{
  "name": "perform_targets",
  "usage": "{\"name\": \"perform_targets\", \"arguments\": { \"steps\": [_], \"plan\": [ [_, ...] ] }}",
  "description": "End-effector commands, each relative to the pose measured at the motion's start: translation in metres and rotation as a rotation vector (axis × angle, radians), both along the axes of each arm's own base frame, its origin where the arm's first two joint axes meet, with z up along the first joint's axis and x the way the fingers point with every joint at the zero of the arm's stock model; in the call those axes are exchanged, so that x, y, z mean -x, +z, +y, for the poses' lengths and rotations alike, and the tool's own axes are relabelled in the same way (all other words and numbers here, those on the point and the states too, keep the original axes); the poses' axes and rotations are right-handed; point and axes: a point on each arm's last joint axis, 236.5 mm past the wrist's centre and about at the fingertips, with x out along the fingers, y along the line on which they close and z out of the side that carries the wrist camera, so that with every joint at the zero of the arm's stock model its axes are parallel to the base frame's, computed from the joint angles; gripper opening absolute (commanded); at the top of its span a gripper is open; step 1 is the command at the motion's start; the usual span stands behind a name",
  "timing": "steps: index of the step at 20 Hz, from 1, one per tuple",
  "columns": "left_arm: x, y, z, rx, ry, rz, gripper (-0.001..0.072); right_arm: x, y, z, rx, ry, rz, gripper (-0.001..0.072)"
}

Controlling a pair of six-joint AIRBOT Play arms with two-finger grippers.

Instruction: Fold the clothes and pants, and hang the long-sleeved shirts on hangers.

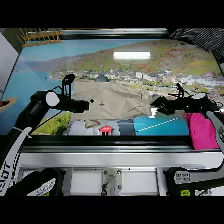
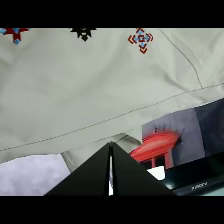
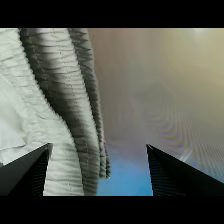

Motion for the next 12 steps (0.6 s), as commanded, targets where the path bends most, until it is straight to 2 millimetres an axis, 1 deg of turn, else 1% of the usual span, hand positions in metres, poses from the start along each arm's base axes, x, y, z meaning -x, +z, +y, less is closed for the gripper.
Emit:
{"name": "perform_targets", "arguments": {
  "steps": [1, 4, 5, 8, 9, 10, 11, 12],
  "plan": [
    [-0.004, -0.006, -0.016, 0.002, -0.02, 0.011, 0.0003, -0.01, -0.017, 0.03, -0.063, 0.039, 0.018, 0.0658],
    [-0.013, -0.002, -0.021, 0.013, -0.02, 0.012, 0.0002, -0.009, -0.028, 0.057, -0.076, 0.083, 0.055, 0.0654],
    [-0.015, -0.001, -0.024, 0.025, -0.018, 0.016, 0.0002, -0.009, -0.029, 0.065, -0.08, 0.098, 0.057, 0.0634],
    [-0.019, -0.001, -0.026, 0.027, -0.018, 0.016, 0.0002, -0.006, -0.03, 0.082, -0.073, 0.133, 0.051, 0.0306],
    [-0.019, -0.002, -0.026, 0.027, -0.018, 0.019, 0.0003, -0.006, -0.03, 0.084, -0.068, 0.151, 0.04, 0.0162],
    [-0.018, -0.002, -0.026, 0.027, -0.018, 0.02, 0.0002, -0.005, -0.029, 0.085, -0.067, 0.157, 0.036, 0.0045],
    [-0.018, -0.002, -0.026, 0.027, -0.018, 0.02, 0.0002, -0.004, -0.027, 0.086, -0.071, 0.161, 0.036, 0.0017],
    [-0.018, -0.002, -0.026, 0.026, -0.019, 0.021, 0.0002, -0.002, -0.023, 0.085, -0.067, 0.174, 0.032, 0.0017]
  ]
}}
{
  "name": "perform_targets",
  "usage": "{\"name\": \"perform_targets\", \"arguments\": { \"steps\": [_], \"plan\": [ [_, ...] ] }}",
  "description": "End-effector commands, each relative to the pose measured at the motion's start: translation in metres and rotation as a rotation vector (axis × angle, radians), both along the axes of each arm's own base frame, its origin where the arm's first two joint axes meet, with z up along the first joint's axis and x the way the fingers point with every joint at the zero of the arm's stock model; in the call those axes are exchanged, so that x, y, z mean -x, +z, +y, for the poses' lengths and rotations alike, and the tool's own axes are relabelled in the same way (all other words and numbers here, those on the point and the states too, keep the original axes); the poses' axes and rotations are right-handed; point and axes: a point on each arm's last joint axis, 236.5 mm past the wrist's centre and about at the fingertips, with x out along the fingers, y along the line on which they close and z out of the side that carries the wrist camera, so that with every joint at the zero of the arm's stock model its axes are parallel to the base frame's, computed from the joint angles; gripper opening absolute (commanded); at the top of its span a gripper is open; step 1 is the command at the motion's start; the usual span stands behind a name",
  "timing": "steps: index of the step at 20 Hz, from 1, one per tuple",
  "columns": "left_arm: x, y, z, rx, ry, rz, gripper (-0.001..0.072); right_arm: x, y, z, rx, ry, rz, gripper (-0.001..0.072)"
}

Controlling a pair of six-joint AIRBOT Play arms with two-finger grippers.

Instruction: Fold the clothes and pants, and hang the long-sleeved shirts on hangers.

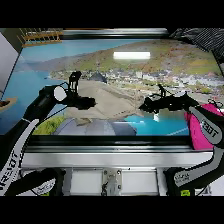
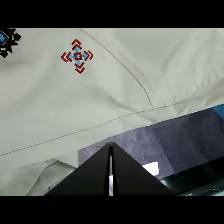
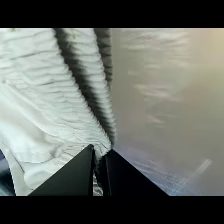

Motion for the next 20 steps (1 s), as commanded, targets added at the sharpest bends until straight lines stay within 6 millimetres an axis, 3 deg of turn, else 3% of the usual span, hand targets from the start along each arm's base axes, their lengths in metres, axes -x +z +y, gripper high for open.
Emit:
{"name": "perform_targets", "arguments": {
  "steps": [1, 3, 5, 7, 9, 13, 17, 20],
  "plan": [
    [0.0, -0.001, -0.001, 0.0, -0.002, 0.004, 0.0002, 0.007, 0.009, 0.0, 0.022, 0.059, -0.015, 0.0016],
    [0.001, -0.001, -0.001, -0.001, -0.004, 0.01, 0.0002, 0.02, 0.018, -0.03, 0.16, 0.118, 0.0, 0.0016],
    [0.002, -0.001, -0.002, 0.003, -0.005, 0.012, 0.0002, 0.035, 0.038, -0.075, 0.344, 0.169, 0.025, 0.0016],
    [0.0, 0.0, -0.015, 0.035, -0.008, 0.004, 0.0002, 0.054, 0.072, -0.118, 0.516, 0.23, 0.056, 0.0016],
    [-0.003, -0.006, -0.042, 0.098, -0.005, 0.007, 0.0001, 0.064, 0.112, -0.139, 0.622, 0.23, 0.056, 0.0016],
    [-0.008, -0.027, -0.115, 0.153, -0.1, 0.045, 0.0002, 0.071, 0.177, -0.129, 0.673, 0.182, -0.023, 0.0016],
    [-0.003, -0.047, -0.192, 0.154, -0.238, 0.049, 0.0002, 0.08, 0.206, -0.094, 0.708, 0.258, -0.101, 0.0016],
    [0.012, -0.069, -0.236, 0.144, -0.324, 0.074, 0.0002, 0.083, 0.22, -0.063, 0.704, 0.314, -0.161, 0.0016]
  ]
}}
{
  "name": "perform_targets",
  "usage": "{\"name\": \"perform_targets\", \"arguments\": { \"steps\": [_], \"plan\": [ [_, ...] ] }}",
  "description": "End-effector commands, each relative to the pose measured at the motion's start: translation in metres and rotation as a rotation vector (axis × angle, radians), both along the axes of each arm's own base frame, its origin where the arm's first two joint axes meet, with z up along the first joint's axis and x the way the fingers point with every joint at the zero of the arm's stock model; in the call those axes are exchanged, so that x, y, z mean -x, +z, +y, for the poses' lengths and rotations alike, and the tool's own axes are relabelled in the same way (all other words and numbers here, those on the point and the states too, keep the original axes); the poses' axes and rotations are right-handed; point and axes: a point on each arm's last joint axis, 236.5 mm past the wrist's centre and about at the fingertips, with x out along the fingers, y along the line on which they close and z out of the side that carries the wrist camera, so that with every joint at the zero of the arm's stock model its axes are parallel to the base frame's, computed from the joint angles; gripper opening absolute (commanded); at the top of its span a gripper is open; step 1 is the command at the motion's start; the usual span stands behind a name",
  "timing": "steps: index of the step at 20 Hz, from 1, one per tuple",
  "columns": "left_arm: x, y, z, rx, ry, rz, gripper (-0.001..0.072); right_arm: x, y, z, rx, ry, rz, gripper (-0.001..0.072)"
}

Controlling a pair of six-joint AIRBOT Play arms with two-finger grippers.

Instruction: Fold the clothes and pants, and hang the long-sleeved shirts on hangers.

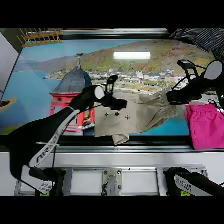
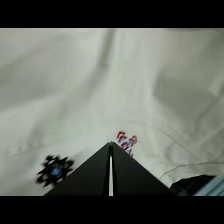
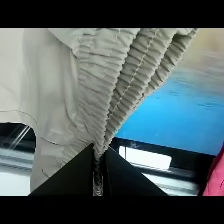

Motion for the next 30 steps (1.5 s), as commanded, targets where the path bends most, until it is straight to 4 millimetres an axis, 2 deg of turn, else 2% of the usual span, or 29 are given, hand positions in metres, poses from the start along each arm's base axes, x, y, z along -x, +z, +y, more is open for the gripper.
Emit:
{"name": "perform_targets", "arguments": {
  "steps": [1, 4, 7, 10, 12, 17, 20, 22, 24, 27, 30],
  "plan": [
    [0.019, -0.027, -0.051, -0.011, -0.106, 0.029, 0.0002, 0.008, 0.02, 0.03, 0.015, 0.075, -0.038, 0.0016],
    [0.029, -0.048, -0.065, -0.043, -0.165, 0.085, 0.0002, 0.007, 0.03, 0.046, 0.009, 0.122, -0.068, 0.0016],
    [0.026, -0.053, -0.069, -0.047, -0.162, 0.105, 0.0002, 0.005, 0.039, 0.051, 0.005, 0.135, -0.094, 0.0016],
    [0.012, -0.037, -0.071, -0.016, -0.136, 0.056, 0.0002, 0.008, 0.039, 0.056, 0.003, 0.151, -0.089, 0.0016],
    [-0.008, -0.015, -0.057, -0.01, -0.109, 0.005, 0.0002, 0.009, 0.04, 0.06, 0.001, 0.161, -0.089, 0.0016],
    [-0.079, 0.057, 0.019, -0.013, 0.028, -0.144, 0.0002, 0.012, 0.04, 0.076, -0.003, 0.208, -0.096, 0.0016],
    [-0.112, 0.103, 0.076, 0.011, 0.14, -0.201, 0.0002, 0.01, 0.04, 0.101, -0.015, 0.268, -0.131, 0.0016],
    [-0.127, 0.127, 0.113, 0.018, 0.207, -0.23, 0.0002, 0.008, 0.038, 0.125, -0.034, 0.32, -0.157, 0.0017],
    [-0.135, 0.146, 0.15, 0.015, 0.265, -0.243, 0.0002, 0.008, 0.035, 0.157, -0.075, 0.377, -0.181, 0.0017],
    [-0.139, 0.17, 0.196, 0.005, 0.324, -0.267, 0.0002, 0.005, 0.024, 0.216, -0.149, 0.487, -0.234, 0.0017],
    [-0.139, 0.191, 0.236, -0.009, 0.365, -0.299, 0.0002, 0.018, 0.003, 0.293, -0.25, 0.66, -0.264, 0.0018]
  ]
}}
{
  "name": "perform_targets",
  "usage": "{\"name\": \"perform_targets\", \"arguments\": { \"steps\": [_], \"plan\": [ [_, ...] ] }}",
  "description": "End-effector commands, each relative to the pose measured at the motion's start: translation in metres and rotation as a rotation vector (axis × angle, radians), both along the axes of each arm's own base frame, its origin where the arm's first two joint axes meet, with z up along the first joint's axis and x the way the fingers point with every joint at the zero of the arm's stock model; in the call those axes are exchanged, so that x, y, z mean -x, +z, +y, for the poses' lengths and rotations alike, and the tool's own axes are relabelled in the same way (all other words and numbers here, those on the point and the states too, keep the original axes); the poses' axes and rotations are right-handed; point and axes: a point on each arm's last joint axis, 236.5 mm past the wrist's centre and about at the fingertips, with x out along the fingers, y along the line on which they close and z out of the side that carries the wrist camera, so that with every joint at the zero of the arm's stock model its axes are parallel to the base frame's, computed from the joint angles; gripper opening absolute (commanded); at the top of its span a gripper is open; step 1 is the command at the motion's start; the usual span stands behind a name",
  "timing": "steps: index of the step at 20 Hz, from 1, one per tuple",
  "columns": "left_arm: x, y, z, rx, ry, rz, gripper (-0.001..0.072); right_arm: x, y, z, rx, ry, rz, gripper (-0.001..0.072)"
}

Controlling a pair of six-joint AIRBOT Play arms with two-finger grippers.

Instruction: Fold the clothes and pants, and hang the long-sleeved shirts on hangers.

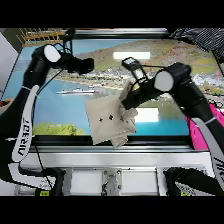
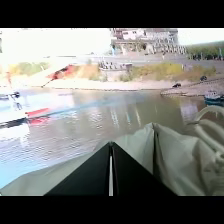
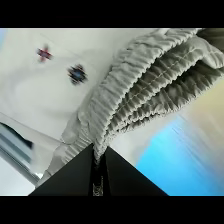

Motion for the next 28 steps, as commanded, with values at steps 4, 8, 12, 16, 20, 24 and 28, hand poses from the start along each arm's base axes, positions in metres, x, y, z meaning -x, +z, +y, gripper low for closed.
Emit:
{"name": "perform_targets", "arguments": {
  "steps": [4, 8, 12, 16, 20, 24, 28],
  "plan": [
    [0.005, 0.052, 0.091, -0.016, 0.133, -0.067, 0.0002, 0.058, -0.063, 0.165, -0.165, 0.429, -0.044, 0.0106],
    [0.017, 0.075, 0.131, -0.027, 0.197, -0.089, 0.0002, 0.09, -0.077, 0.204, -0.189, 0.545, -0.087, 0.0694],
    [0.042, 0.071, 0.144, -0.031, 0.234, -0.093, 0.0002, 0.041, -0.066, 0.135, -0.105, 0.447, -0.05, 0.0694],
    [0.094, 0.01, 0.127, -0.033, 0.21, 0.027, 0.0002, -0.036, -0.102, 0.027, -0.069, 0.08, 0.101, 0.0695],
    [0.138, -0.046, 0.096, -0.036, 0.157, 0.11, 0.0002, -0.049, -0.165, -0.032, -0.148, -0.199, 0.351, 0.0694],
    [0.157, -0.069, 0.072, -0.04, 0.104, 0.119, 0.0002, -0.037, -0.204, -0.009, -0.255, -0.219, 0.517, 0.0694],
    [0.161, -0.072, 0.058, -0.033, 0.076, 0.117, 0.0002, -0.013, -0.211, 0.044, -0.361, -0.136, 0.592, 0.0671]
  ]
}}
